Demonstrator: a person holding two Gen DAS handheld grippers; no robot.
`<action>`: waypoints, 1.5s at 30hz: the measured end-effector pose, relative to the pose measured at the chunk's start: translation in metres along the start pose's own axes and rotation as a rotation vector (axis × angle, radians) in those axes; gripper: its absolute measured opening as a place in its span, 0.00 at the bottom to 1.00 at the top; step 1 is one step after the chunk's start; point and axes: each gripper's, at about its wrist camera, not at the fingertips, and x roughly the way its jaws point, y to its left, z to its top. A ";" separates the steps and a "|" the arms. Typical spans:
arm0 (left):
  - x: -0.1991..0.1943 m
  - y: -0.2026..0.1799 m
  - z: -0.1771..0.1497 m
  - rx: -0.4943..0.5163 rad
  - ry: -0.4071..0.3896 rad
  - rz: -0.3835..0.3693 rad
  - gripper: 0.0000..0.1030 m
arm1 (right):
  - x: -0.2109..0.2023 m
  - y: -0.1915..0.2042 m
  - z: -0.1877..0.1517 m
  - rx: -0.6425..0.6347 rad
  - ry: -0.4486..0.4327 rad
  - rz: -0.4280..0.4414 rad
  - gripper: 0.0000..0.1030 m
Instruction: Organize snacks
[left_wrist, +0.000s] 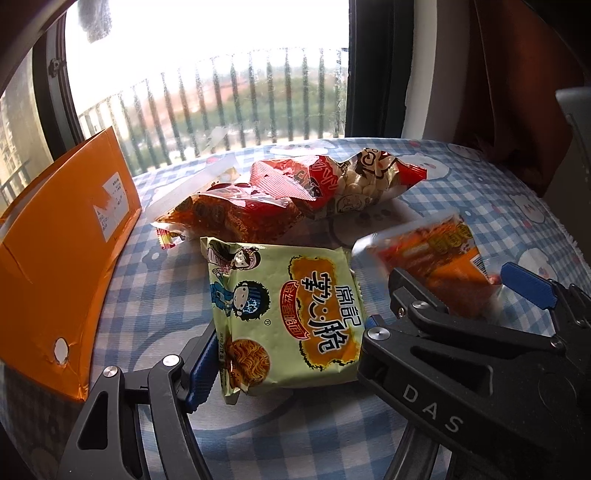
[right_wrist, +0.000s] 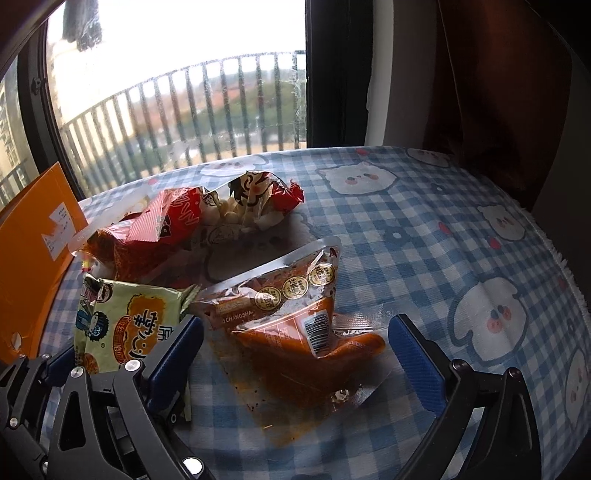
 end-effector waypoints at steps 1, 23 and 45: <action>0.000 -0.001 0.000 0.009 -0.002 0.005 0.73 | 0.003 -0.001 -0.001 0.004 0.008 -0.002 0.99; -0.021 0.018 -0.021 -0.048 0.004 -0.025 0.73 | -0.016 0.018 -0.024 -0.002 0.065 0.188 0.02; 0.000 0.017 0.039 -0.117 -0.026 0.053 0.73 | 0.000 0.028 0.046 -0.112 -0.004 0.191 0.80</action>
